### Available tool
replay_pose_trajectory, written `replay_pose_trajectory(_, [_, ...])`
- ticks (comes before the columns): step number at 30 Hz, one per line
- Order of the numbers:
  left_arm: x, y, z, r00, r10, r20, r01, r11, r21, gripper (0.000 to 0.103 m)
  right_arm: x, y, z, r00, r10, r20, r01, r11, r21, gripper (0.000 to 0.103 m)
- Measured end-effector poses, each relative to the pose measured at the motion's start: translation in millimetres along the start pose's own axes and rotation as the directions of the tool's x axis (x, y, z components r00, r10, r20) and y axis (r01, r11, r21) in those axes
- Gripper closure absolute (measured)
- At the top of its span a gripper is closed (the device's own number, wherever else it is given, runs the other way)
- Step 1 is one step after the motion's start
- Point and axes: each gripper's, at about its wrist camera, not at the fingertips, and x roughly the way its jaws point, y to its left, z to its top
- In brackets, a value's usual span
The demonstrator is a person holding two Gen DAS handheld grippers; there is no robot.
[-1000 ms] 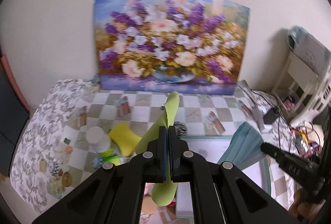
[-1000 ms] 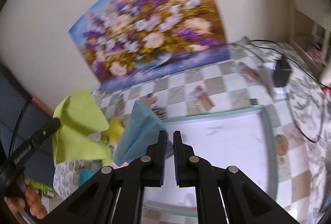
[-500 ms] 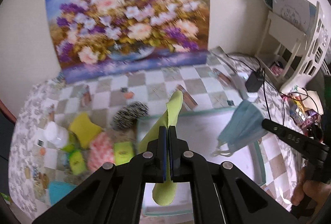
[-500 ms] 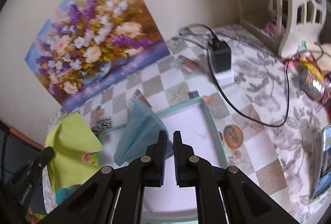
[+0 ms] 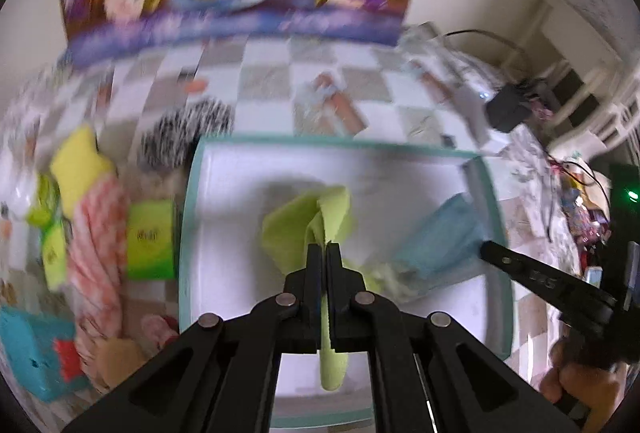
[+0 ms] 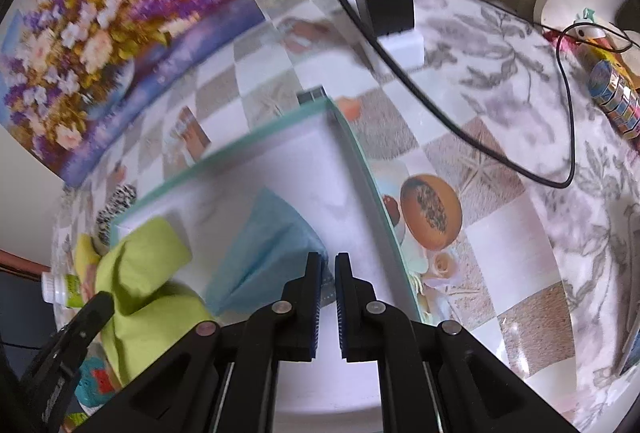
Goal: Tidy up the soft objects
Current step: 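Lift and carry the green cloth and blue mask over the white tray with both tools, then open the left tool dropping the cloth while the right tool releases the mask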
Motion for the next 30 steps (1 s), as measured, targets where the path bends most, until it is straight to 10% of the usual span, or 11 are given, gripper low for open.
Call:
replay_pose_trajectory(16, [38,22,-18,0.978,0.141,-0.155,-0.144,0.99,-0.01,0.099,16,8,-5,0.993,-0.1,-0.068,0.096,0.994,-0.048,0.089])
replay_pose_trajectory(19, [31,23,-18,0.978,0.134,-0.162,-0.139,0.99,-0.016,0.081,11,13,-5,0.992,-0.113,-0.063,0.109,0.992,-0.061,0.074])
replay_pose_trajectory(25, [0,30,-9,0.989,0.101,-0.107,-0.106,0.994,-0.041,0.066,-15,20,-1,0.996,-0.086,-0.011,0.085,0.994,-0.074,0.073])
replay_pose_trajectory(27, [-11,32,-5,0.991,0.108,-0.084,-0.112,0.993,-0.047,0.046,-25,25,0,0.997,-0.075,0.009,0.076,0.994,-0.084,0.073])
replay_pose_trajectory(30, [-22,36,2,0.989,0.142,-0.047,-0.145,0.988,-0.061,0.034,-37,32,-1,0.998,-0.05,0.03,0.052,0.994,-0.096,0.048])
